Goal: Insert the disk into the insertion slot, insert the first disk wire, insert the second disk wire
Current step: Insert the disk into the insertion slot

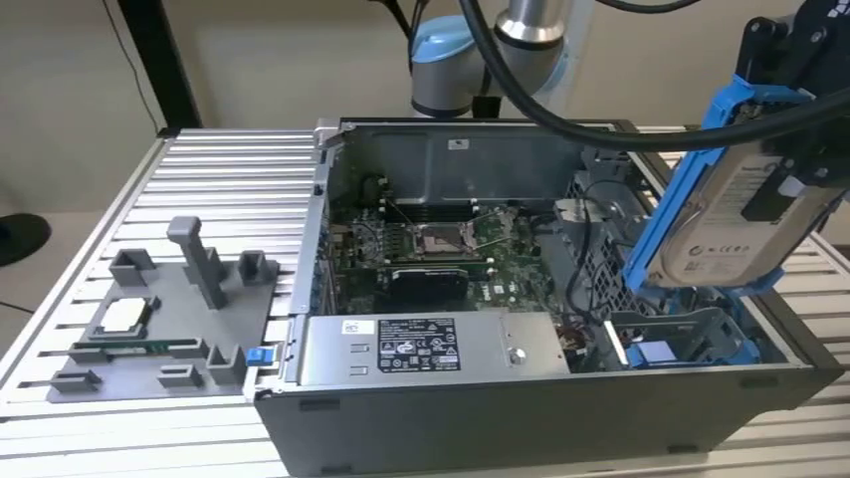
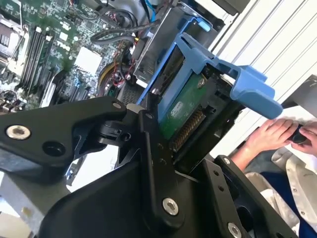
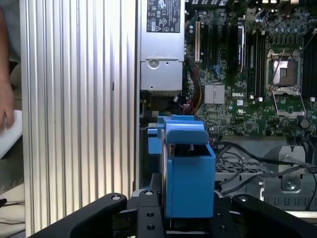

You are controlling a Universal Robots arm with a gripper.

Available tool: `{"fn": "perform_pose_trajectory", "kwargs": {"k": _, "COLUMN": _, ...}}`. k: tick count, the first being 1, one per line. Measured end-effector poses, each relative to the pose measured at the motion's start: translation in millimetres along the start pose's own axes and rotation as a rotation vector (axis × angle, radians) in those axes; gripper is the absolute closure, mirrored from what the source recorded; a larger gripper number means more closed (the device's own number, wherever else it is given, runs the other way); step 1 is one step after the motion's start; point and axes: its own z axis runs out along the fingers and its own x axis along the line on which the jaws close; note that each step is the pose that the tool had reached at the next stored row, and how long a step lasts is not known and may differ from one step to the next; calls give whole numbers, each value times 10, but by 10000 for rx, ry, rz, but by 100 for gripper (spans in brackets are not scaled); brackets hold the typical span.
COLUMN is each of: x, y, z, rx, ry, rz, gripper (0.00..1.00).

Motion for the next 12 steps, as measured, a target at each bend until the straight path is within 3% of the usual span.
{"fn": "perform_pose_trajectory", "kwargs": {"k": 12, "x": 3, "y": -65, "z": 131, "rx": 0, "ry": -9, "rz": 0, "gripper": 100}}
